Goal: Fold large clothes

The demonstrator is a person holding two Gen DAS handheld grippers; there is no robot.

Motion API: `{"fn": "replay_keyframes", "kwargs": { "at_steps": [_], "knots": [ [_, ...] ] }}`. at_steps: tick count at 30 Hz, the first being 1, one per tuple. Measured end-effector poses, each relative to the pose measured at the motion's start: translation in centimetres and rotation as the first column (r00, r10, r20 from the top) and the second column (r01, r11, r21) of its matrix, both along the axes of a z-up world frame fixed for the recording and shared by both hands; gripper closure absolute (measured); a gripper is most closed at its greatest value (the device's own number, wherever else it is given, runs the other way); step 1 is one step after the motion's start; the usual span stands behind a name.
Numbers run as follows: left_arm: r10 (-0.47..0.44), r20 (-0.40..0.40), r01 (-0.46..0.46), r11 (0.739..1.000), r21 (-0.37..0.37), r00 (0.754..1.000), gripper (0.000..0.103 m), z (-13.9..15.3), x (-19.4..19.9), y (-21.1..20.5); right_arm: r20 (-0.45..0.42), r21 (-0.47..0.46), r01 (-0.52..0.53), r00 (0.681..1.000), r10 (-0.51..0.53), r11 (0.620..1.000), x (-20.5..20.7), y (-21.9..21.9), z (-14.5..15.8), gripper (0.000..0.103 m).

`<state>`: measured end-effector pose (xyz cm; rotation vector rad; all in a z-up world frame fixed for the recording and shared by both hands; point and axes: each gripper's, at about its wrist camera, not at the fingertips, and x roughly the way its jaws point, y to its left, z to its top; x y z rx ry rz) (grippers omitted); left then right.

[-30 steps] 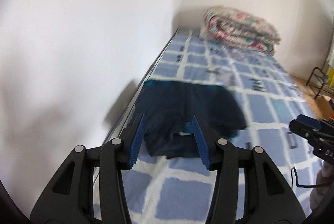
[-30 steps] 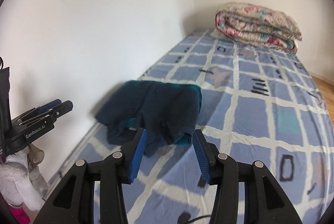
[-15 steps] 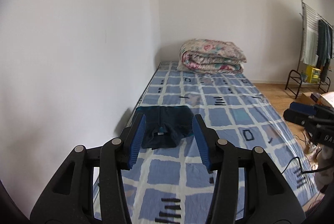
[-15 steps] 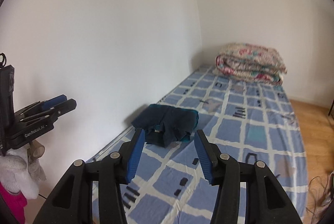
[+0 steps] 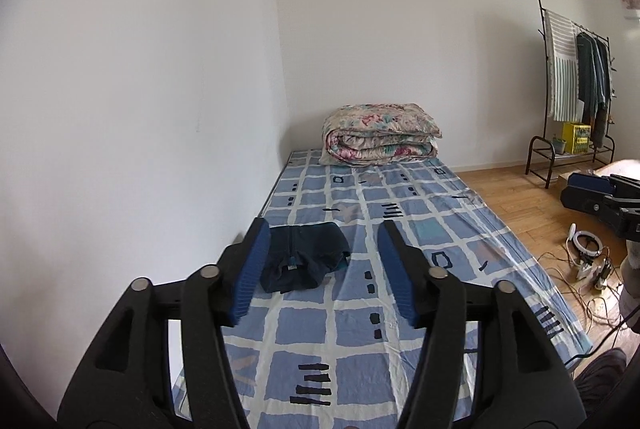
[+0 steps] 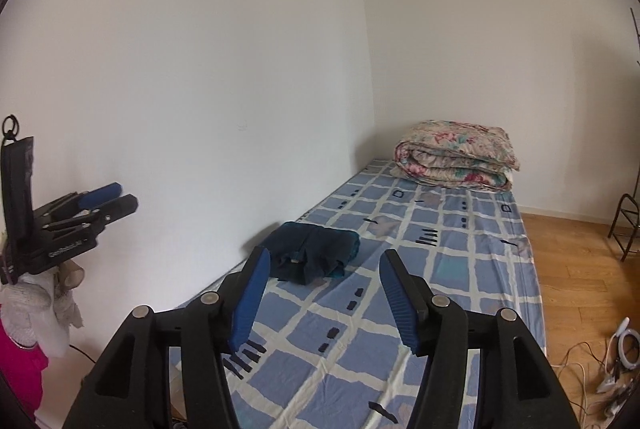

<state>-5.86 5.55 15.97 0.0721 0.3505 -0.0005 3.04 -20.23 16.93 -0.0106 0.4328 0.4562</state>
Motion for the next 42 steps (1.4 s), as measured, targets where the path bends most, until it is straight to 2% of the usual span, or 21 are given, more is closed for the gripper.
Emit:
{"fn": "replay_keyframes", "kwargs": {
  "at_steps": [2,5,8,10,12,14,18,20,24,28,36,42],
  "knots": [
    [0.0,-0.007,0.0,1.0,0.008,1.0,0.039,-0.9,-0.3,-0.6,-0.006,-0.009,0.018,1.0,-0.018,1.0,-0.3,-0.4,-1.0,0.04],
    [-0.009,-0.035,0.008,1.0,-0.016,0.999,0.025,-2.9,0.6,-1.1,-0.038,-0.01,0.037,0.999,-0.038,0.999,0.3,-0.8,-3.1,0.039],
    [0.008,-0.036,-0.009,1.0,-0.018,0.999,0.023,-4.9,1.3,-1.7,-0.053,-0.027,0.064,0.996,-0.065,0.998,0.9,-0.9,-5.6,0.033],
    [0.005,-0.043,-0.006,0.999,-0.031,0.999,0.017,-6.0,1.9,-1.9,-0.054,-0.055,0.08,0.995,-0.083,0.995,1.5,-0.7,-7.2,0.03],
    [0.004,-0.051,-0.007,0.998,-0.062,0.999,0.013,-7.3,2.9,-2.0,-0.052,-0.071,0.095,0.994,-0.098,0.993,1.9,-0.6,-8.4,0.022],
    [0.011,-0.059,-0.016,0.997,-0.082,0.998,0.012,-8.5,4.0,-2.1,-0.052,-0.078,0.109,0.992,-0.114,0.991,2.5,-0.7,-9.5,0.02],
    [0.023,-0.078,-0.03,0.996,-0.09,0.997,0.002,-10.3,5.7,-2.6,-0.077,-0.068,0.132,0.988,-0.137,0.989,3.9,-1.1,-11.4,0.015],
    [0.037,-0.07,-0.042,0.997,-0.068,0.997,0.001,-11.0,6.3,-3.0,-0.086,-0.072,0.14,0.985,-0.146,0.987,4.8,-1.2,-12.2,0.012],
    [0.055,-0.054,-0.057,0.998,-0.039,0.997,0.0,-12.2,7.6,-3.4,-0.098,-0.06,0.159,0.982,-0.164,0.985,6.3,-1.3,-13.6,0.0],
    [0.055,-0.082,-0.061,0.996,-0.066,0.995,0.0,-13.5,9.3,-3.2,-0.1,-0.068,0.169,0.979,-0.175,0.983,7.9,-1.0,-14.8,0.0],
    [0.07,-0.129,-0.078,0.995,-0.057,0.989,0.0,-16.2,12.2,-3.3,-0.114,-0.076,0.192,0.973,-0.2,0.978,9.8,-0.9,-16.8,0.0],
    [0.088,-0.154,-0.09,0.996,-0.006,0.984,0.0,-17.9,13.5,-3.8,-0.142,-0.047,0.239,0.959,-0.244,0.97,10.5,-1.5,-18.4,0.0]
  ]
}}
